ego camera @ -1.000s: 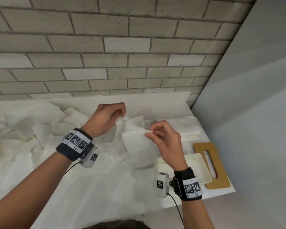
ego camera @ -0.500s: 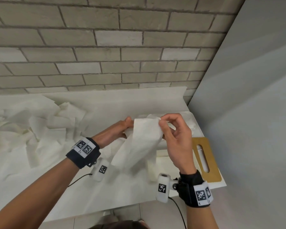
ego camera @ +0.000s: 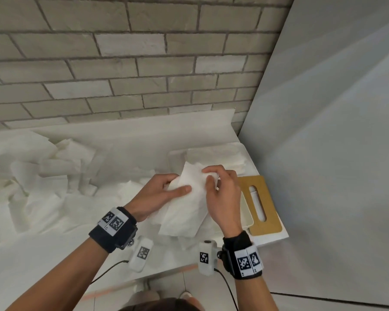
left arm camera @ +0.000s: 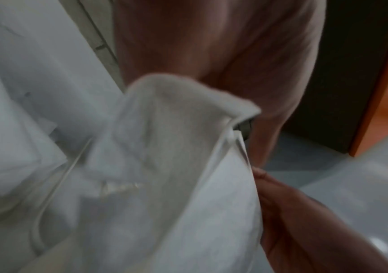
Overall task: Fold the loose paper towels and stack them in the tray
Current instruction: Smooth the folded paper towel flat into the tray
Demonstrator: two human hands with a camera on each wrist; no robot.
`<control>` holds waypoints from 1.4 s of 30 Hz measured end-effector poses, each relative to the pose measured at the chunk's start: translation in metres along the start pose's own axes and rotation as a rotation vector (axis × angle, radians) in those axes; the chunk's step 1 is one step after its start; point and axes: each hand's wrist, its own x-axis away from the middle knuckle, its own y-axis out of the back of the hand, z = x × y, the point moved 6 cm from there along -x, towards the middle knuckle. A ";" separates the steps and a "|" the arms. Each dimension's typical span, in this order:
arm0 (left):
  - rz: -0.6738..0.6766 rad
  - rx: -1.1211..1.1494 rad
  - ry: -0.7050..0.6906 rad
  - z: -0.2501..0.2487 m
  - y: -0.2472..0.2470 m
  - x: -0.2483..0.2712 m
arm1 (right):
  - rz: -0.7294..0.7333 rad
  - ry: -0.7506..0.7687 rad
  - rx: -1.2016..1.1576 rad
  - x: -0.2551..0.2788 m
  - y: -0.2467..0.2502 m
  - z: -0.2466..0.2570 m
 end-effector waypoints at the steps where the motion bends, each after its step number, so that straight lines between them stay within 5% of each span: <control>1: -0.012 -0.118 -0.041 -0.001 0.003 0.000 | 0.060 -0.014 -0.050 0.000 0.000 0.000; 4: 0.002 -0.466 -0.192 -0.015 0.008 0.001 | 0.356 0.006 -0.236 -0.006 0.000 0.006; 8: 0.055 -0.679 -0.277 -0.027 0.016 -0.002 | 0.648 0.115 -0.176 -0.022 -0.001 0.017; 14: -0.031 -0.706 -0.263 -0.040 0.041 -0.004 | 0.386 0.137 -0.329 -0.029 0.002 0.016; 20: -0.135 -0.657 -0.225 -0.044 0.079 0.001 | 0.152 -0.110 -0.442 -0.012 0.011 -0.030; 26: -0.215 -0.873 -0.175 -0.048 0.110 0.004 | 0.170 -0.171 0.043 -0.012 0.016 -0.099; 36: 0.007 -0.897 -0.300 -0.069 0.087 0.013 | 0.278 -0.074 0.658 0.014 0.002 -0.125; 38: 0.077 -0.936 -0.327 -0.072 0.078 0.014 | 0.235 -0.014 0.586 0.009 0.015 -0.095; 42: 0.234 -0.935 -0.364 -0.083 0.048 0.015 | 0.312 0.194 -0.077 -0.010 0.025 0.021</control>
